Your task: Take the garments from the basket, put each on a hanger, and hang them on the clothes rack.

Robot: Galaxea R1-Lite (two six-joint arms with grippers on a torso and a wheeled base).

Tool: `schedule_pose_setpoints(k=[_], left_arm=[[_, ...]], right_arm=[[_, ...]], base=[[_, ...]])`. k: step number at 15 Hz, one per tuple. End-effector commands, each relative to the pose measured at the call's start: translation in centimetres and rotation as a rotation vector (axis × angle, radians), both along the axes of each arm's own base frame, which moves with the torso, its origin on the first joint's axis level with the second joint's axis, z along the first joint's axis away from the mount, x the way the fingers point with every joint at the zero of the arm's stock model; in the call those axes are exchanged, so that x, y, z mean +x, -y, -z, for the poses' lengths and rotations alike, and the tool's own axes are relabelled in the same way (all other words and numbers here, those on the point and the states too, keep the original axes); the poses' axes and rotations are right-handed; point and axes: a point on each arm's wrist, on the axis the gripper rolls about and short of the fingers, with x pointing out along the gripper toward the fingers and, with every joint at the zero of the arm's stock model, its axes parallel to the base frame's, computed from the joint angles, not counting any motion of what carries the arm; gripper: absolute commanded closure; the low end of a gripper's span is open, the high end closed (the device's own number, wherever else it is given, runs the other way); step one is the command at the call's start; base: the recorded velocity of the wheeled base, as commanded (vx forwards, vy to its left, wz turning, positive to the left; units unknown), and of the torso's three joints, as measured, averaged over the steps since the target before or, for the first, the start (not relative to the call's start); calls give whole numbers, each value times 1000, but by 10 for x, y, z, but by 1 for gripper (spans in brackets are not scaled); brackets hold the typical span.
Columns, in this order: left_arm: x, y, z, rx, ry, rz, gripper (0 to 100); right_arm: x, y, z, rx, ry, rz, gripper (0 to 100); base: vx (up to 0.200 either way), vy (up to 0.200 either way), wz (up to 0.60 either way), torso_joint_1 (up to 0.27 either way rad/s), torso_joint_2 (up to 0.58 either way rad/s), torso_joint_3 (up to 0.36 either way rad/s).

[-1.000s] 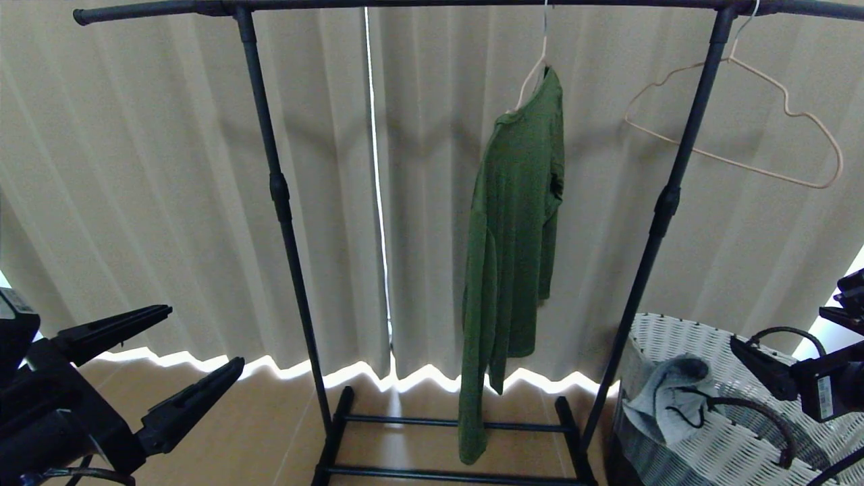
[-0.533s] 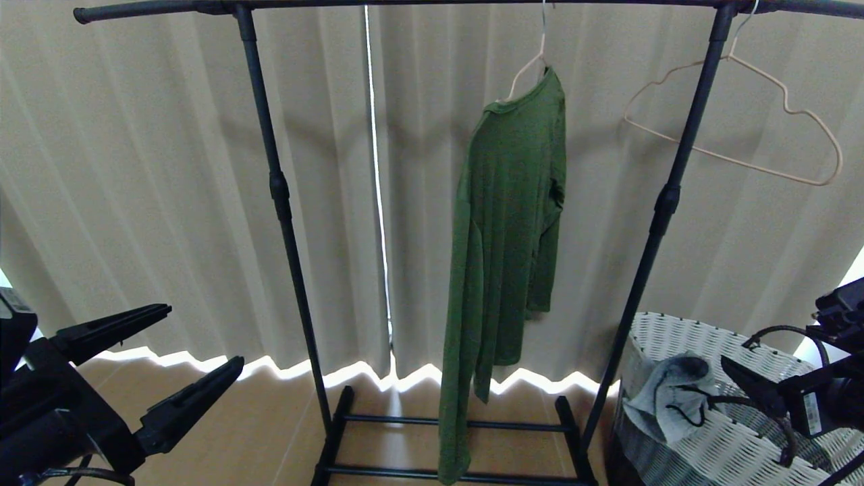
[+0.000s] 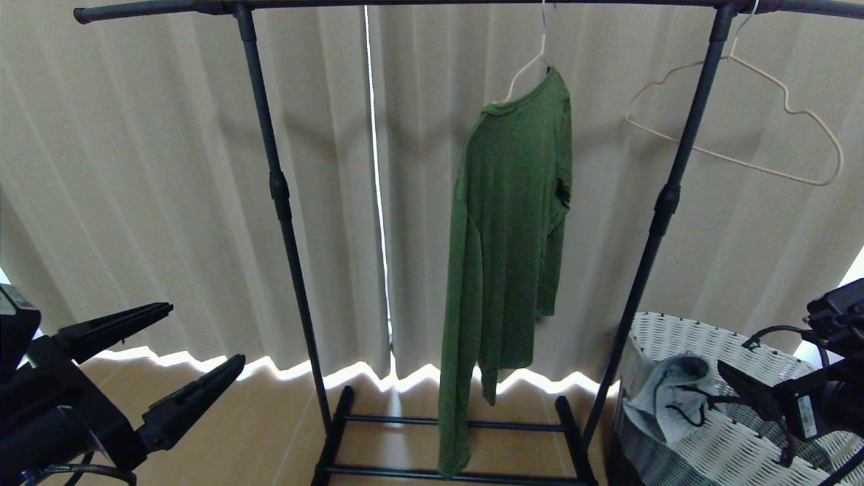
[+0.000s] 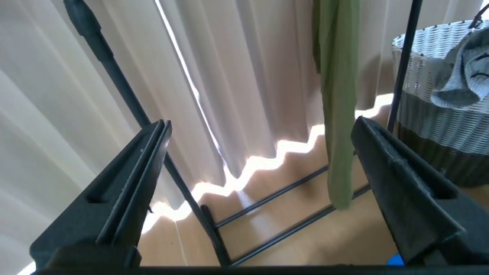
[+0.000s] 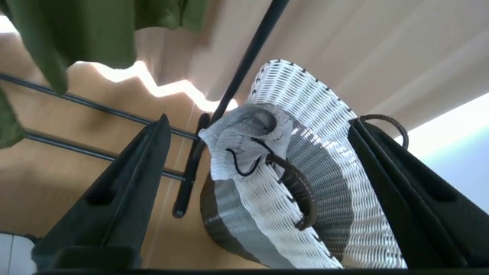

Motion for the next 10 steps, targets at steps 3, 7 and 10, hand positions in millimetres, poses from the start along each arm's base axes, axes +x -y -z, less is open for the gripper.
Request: schedule_pose_setpoints(k=[3,7,10], left_arm=[[-1,0,1,1,-2,0,0],[-3,-1,1,9,7,1,0],[-5,-1,1,18,17,2,0]], right_arm=[[0,0,0,-2,0,0,0],[-1,0,0,-2,3,0,0],[0,0,-1,-1,5,0,0]], base=[[0,0,0,0,0,0],[200,0,0,-1,1,5],[200,0,0,4,2,4]])
